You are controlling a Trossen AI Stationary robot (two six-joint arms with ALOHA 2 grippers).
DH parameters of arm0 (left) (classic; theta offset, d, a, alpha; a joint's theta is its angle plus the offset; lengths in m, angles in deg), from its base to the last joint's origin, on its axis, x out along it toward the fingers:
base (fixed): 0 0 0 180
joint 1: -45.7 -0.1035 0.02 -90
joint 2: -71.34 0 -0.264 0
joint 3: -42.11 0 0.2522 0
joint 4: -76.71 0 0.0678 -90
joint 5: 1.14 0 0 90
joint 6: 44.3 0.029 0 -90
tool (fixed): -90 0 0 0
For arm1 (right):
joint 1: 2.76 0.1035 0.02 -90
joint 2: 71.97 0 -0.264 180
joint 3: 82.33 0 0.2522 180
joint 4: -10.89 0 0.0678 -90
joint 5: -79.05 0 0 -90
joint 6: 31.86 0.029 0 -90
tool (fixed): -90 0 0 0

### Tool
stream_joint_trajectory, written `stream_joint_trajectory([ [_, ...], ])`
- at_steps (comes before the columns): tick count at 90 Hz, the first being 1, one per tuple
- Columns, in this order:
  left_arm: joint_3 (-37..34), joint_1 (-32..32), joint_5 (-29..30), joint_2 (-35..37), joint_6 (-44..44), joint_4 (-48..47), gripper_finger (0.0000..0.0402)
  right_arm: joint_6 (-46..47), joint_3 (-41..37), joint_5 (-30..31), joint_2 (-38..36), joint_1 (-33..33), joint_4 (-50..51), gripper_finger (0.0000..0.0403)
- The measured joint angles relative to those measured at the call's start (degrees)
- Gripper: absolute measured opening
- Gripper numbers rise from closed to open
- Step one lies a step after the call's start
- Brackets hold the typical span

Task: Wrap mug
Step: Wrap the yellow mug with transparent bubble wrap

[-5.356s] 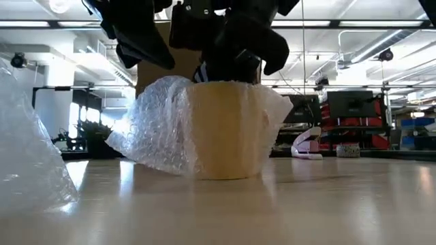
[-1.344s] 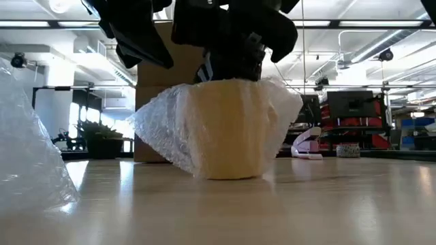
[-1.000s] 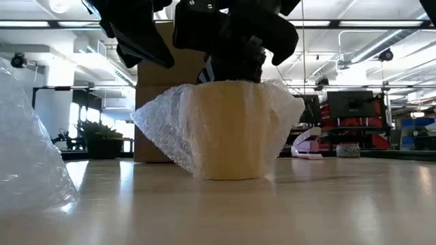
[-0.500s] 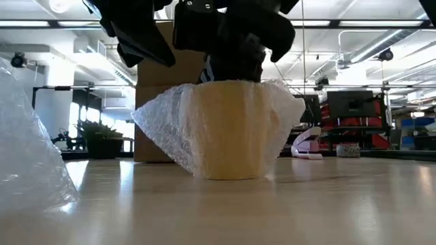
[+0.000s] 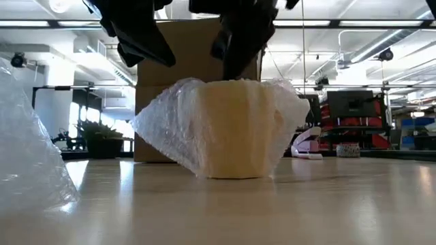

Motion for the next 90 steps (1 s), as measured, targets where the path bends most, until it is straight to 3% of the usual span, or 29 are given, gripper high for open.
stream_joint_trajectory([
  [23, 0.00, 0.00, 0.00, 0.00, 0.02, -0.03, 0.0000, 3.59, 0.64, 0.00, -0.78, 0.02, 7.93, 0.0002],
  [90, 0.00, 0.00, -0.04, 0.00, 0.33, 0.17, 0.0000, 2.29, 0.00, 0.04, 9.38, 0.13, 4.29, 0.0002],
])
